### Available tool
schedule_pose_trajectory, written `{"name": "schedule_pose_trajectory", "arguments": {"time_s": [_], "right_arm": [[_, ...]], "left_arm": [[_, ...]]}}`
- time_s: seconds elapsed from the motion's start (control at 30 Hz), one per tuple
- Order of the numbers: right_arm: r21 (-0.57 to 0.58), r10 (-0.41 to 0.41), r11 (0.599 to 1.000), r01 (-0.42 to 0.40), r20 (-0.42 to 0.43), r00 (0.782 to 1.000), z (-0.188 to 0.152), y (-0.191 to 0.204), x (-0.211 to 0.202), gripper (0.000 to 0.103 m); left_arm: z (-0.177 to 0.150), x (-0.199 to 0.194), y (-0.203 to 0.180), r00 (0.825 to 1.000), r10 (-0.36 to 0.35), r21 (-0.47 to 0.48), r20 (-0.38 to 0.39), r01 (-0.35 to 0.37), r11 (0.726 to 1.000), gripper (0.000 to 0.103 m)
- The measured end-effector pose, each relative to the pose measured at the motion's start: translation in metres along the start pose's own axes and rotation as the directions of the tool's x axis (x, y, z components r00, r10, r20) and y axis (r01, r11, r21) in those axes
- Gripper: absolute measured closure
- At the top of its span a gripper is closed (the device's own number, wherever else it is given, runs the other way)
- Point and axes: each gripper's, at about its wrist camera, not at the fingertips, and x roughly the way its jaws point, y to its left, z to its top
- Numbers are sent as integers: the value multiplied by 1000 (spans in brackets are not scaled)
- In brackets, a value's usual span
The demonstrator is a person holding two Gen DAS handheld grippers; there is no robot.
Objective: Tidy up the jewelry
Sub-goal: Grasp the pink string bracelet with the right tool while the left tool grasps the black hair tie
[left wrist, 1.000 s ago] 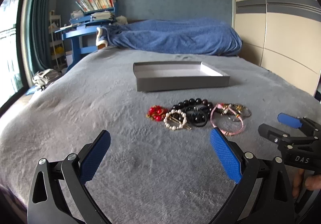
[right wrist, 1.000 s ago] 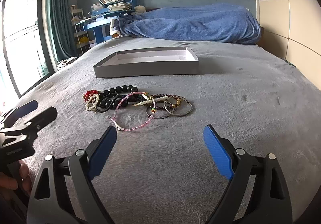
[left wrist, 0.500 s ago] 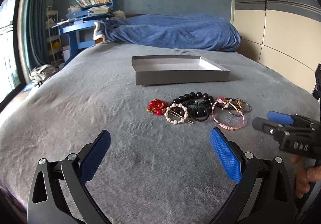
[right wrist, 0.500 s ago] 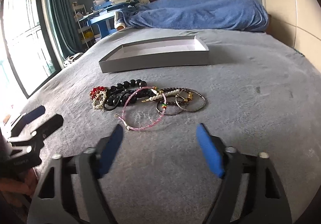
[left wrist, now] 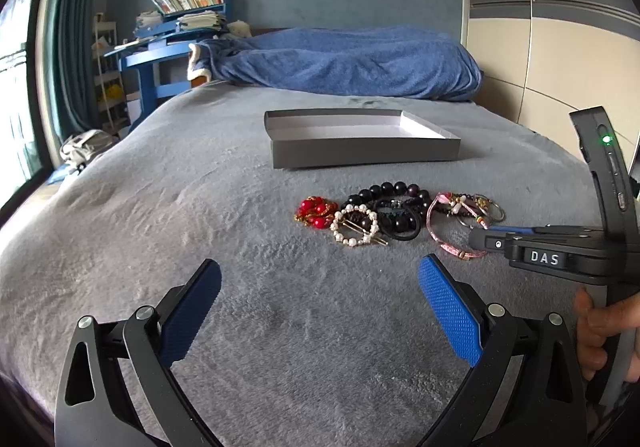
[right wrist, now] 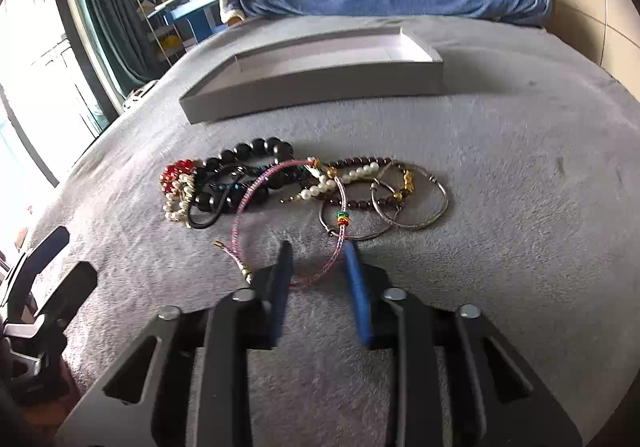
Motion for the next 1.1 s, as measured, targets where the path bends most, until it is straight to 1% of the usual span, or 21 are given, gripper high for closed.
{"name": "schedule_pose_trajectory", "arguments": {"time_s": [0.03,0.07,0.13,0.2,0.27,0.3,0.33,0.4,0.5,0.53,0.6,0.73,0.83,0.9,0.97,1.03,1.1], "right_arm": [[-2,7,1000,-7,0,1000,-1,0,-1,97],[-4,12,1000,-12,1,1000,-2,0,-1,100],[-7,19,1000,-19,13,1000,-4,-1,-5,100],[-10,20,1000,-20,26,999,-7,-2,-11,100],[-15,13,1000,-12,37,999,-10,-3,-17,100],[-15,7,1000,-6,46,999,-11,-4,-20,100],[-12,2,1000,-2,52,999,-13,-6,-23,100],[-1,-11,1000,11,66,998,-15,-11,-29,100],[24,-36,999,34,90,995,-16,-21,-38,100],[31,-40,999,37,93,995,-17,-23,-40,100],[43,-46,998,42,102,994,-19,-27,-43,100],[40,-50,998,46,109,993,-20,-27,-43,100],[51,-54,998,48,120,991,-20,-30,-44,100],[58,-59,997,52,132,989,-19,-32,-46,100],[60,-58,997,50,142,988,-19,-32,-48,100],[59,-54,997,46,148,988,-18,-31,-49,100],[54,-50,998,42,152,987,-18,-31,-47,100]], "left_arm": [[2,2,0,1000,2,0,-13,-2,1000,5],[4,4,0,1000,0,-1,-26,0,1000,5],[14,9,2,999,-14,-13,-52,14,1000,7],[22,11,2,999,-11,-13,-51,10,1000,7],[30,16,-1,998,-13,9,-54,14,1000,9],[32,18,-3,998,-20,18,-59,21,1000,14],[34,23,-7,997,-34,31,-74,36,999,17],[37,31,-12,993,-59,50,-106,65,997,29],[40,40,-22,983,-106,62,-147,116,991,38],[40,42,-25,981,-117,64,-156,128,990,39],[41,45,-33,975,-140,78,-172,156,985,45],[44,50,-54,969,-166,147,-185,194,970,49],[45,60,-69,968,-147,204,-204,188,961,53],[44,68,-75,967,-121,229,-226,173,958,63],[41,76,-78,962,-91,247,-257,157,956,71],[38,83,-81,957,-74,261,-282,150,954,77],[36,86,-81,955,-60,265,-290,140,954,88]]}}
